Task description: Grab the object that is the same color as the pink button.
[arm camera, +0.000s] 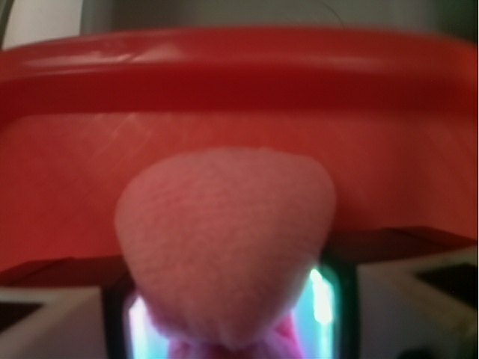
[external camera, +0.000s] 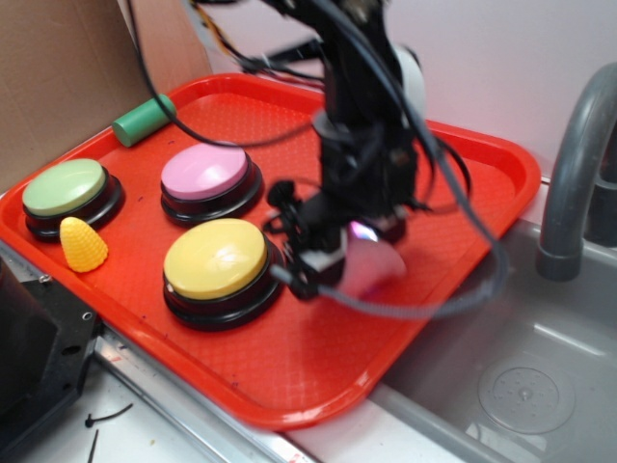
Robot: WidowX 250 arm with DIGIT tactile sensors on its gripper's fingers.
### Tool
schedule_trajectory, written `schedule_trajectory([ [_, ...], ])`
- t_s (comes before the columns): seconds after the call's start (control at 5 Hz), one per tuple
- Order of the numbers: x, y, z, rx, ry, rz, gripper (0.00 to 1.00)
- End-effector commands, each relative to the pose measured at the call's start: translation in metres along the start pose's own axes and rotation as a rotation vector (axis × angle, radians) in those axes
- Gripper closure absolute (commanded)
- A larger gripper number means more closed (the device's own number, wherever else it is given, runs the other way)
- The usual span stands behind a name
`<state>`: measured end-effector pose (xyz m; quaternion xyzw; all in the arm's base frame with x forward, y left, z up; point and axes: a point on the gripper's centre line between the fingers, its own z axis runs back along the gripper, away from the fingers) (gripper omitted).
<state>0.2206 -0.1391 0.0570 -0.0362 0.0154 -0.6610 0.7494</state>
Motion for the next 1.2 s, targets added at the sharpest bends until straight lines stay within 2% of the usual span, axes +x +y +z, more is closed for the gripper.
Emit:
schedule_trajectory([
  [0.0,-0.011,-0.001,0.089,0.073,0.042,0.504,1.00],
  [0.2,-0.019,0.006,0.117,0.080,0.068,0.755,1.00],
  [0.4,-0.037,0.004,0.154,0.048,0.022,1.003,1.00],
  [0.6,-0.050,0.002,0.169,0.052,-0.009,1.252,1.00],
  [0.8,-0.062,0.004,0.172,0.104,-0.042,1.341,1.00],
  [1.0,-0.060,0.007,0.168,0.089,-0.030,1.319,1.00],
])
